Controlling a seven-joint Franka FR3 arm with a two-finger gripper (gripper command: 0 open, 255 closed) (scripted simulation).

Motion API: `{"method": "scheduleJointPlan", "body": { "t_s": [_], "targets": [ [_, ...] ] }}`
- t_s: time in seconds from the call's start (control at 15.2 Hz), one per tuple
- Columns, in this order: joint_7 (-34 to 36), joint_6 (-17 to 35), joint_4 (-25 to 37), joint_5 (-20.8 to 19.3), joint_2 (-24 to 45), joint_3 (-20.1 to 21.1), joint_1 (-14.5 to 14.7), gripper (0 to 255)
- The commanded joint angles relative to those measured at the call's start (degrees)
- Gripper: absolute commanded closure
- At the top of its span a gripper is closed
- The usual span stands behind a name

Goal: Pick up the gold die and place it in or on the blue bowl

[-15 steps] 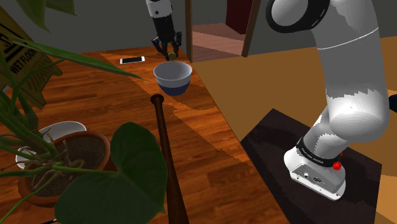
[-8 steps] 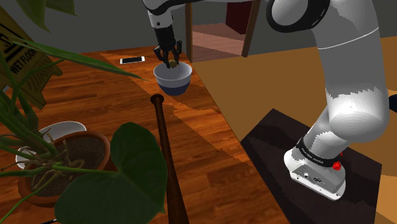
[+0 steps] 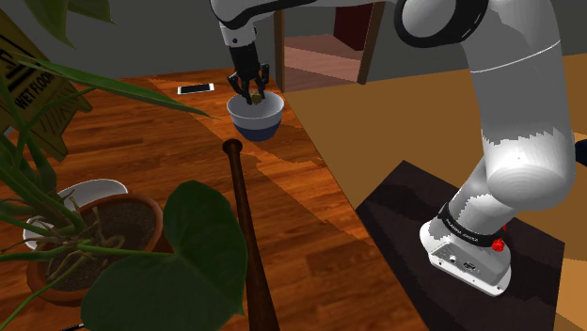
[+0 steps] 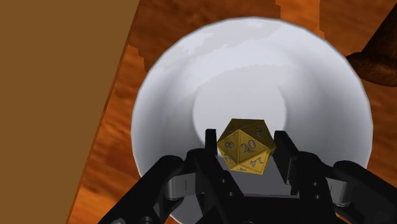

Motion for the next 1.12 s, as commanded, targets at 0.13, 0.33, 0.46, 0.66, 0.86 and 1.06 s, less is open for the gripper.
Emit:
{"method": "scheduleJointPlan", "body": {
  "t_s": [0.13,0.33,0.46,0.66,0.86,1.06],
  "targets": [
    [0.00,0.00,0.00,0.00,0.00,0.00,0.00,0],
    [0.00,0.00,0.00,0.00,0.00,0.00,0.00,0],
    [-0.10,-2.28,2.89,-0.04,0.59,-0.01,0.29,0],
    [-0.47,-9.54,13.12,-0.31,3.50,-0.17,1.41,0],
    [-0.47,-9.53,13.12,-0.31,3.50,-0.18,1.41,0],
    [-0.47,-9.54,13.13,-0.31,3.51,-0.18,1.42,0]
  ]
}}
